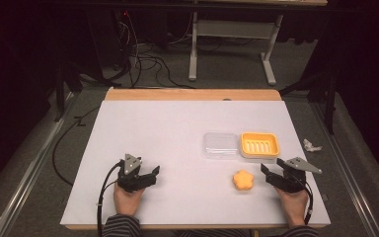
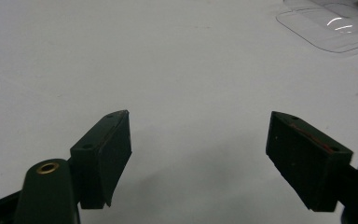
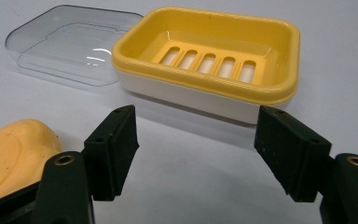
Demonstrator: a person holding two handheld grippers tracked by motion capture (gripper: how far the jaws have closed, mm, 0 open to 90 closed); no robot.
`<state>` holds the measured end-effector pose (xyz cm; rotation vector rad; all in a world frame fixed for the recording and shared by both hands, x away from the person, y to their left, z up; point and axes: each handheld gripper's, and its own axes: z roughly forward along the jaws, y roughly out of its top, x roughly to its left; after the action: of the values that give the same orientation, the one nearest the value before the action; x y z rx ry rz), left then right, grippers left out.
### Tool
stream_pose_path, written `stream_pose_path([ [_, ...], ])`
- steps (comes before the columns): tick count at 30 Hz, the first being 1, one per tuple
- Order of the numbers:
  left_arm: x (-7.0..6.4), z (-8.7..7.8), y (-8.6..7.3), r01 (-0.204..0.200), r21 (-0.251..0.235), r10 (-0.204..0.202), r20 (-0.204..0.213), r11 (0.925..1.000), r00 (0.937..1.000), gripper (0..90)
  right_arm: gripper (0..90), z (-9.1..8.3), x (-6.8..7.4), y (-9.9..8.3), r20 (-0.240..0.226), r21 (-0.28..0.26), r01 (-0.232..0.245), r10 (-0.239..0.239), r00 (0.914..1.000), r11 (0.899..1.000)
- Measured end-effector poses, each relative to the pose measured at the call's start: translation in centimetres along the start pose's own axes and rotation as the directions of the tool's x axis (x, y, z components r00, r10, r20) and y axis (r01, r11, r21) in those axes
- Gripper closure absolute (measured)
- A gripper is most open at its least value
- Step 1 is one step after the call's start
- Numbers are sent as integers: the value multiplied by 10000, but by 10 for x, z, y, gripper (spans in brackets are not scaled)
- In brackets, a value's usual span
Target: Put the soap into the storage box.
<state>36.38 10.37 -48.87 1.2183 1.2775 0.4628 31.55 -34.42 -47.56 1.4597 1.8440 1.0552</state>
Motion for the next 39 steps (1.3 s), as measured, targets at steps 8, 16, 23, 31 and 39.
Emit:
stream_pose_path([
  [8, 0, 0, 0, 7, -3, -7, -1, 10000, 10000, 228, 268, -2, 0, -1, 198, -198, -54, 58, 9998, 9998],
  [16, 0, -1, 0, -13, -29, 14, 52, 10000, 10000, 228, 230, 0, -1, 0, 110, -81, -119, 120, 9999, 9999],
  [23, 0, -1, 0, -46, -48, 46, 71, 10000, 10000, 227, 217, -3, -9, -1, -331, -434, -835, 821, 9961, 9956],
  [31, 0, -1, 0, 42, -52, -42, 98, 10000, 9999, 226, 260, -1, -9, 0, -705, -170, -815, 801, 9943, 9965],
  [39, 0, -1, 0, 2, -49, -2, 81, 10000, 10000, 226, 232, -2, -11, 1, -690, -288, -993, 972, 9929, 9946],
])
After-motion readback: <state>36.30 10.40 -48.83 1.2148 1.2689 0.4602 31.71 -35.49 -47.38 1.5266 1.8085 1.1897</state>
